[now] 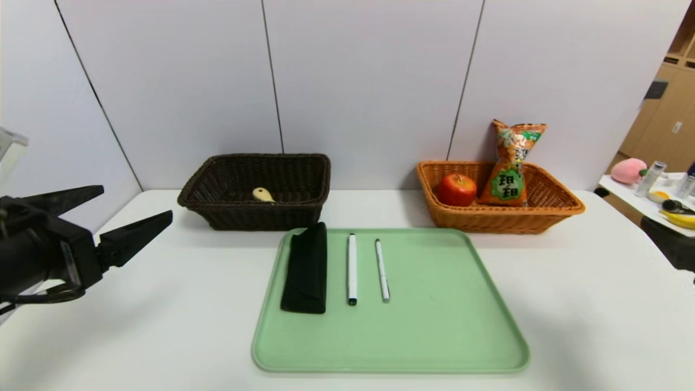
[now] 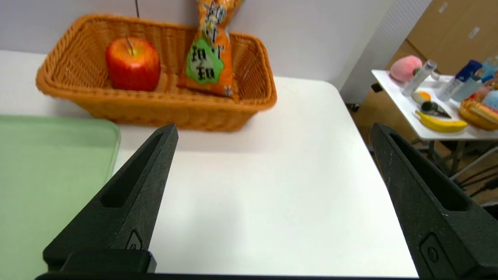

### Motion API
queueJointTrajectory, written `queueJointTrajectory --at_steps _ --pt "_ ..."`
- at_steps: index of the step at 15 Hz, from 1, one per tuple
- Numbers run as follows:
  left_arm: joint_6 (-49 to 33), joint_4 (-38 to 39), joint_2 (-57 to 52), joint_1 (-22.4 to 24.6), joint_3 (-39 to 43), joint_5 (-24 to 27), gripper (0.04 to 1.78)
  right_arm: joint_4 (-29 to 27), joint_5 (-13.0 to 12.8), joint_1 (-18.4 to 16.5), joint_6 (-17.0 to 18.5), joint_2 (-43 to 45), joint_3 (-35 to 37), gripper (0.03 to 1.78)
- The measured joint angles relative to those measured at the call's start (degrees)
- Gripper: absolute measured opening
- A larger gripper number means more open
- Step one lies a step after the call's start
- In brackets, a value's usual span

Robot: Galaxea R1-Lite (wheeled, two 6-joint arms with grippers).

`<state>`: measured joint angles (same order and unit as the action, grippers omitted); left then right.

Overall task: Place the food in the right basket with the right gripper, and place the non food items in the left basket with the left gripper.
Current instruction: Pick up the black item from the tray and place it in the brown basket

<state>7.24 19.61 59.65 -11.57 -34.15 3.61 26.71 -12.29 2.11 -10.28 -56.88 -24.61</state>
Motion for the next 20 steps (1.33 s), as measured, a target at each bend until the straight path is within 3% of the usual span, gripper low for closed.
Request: queueJointTrajectory --at_steps 3,5,11,16,20 --pt "0.0 -6.1 6.4 -4.9 -9.8 -5.6 1.69 0.0 0.1 0.0 0.0 3.1 4.1 1.69" --pt "-2.1 -15.6 11.1 -9.6 -17.5 -9.3 1.69 -0.1 0.1 0.0 0.0 3.8 5.3 1.69" --pt "-20.0 -37.1 29.5 -22.6 -37.8 -19.5 1.69 0.0 0.0 0.0 0.0 4.5 9.2 1.69" --pt "-29.3 -45.0 42.9 -28.2 -50.7 -20.2 1.69 -0.2 0.0 0.0 -0.4 5.1 11.4 1.69" --pt "-32.4 -45.6 51.0 -29.1 -54.4 -22.1 1.69 -0.1 0.1 0.0 -0.4 5.1 11.8 1.69"
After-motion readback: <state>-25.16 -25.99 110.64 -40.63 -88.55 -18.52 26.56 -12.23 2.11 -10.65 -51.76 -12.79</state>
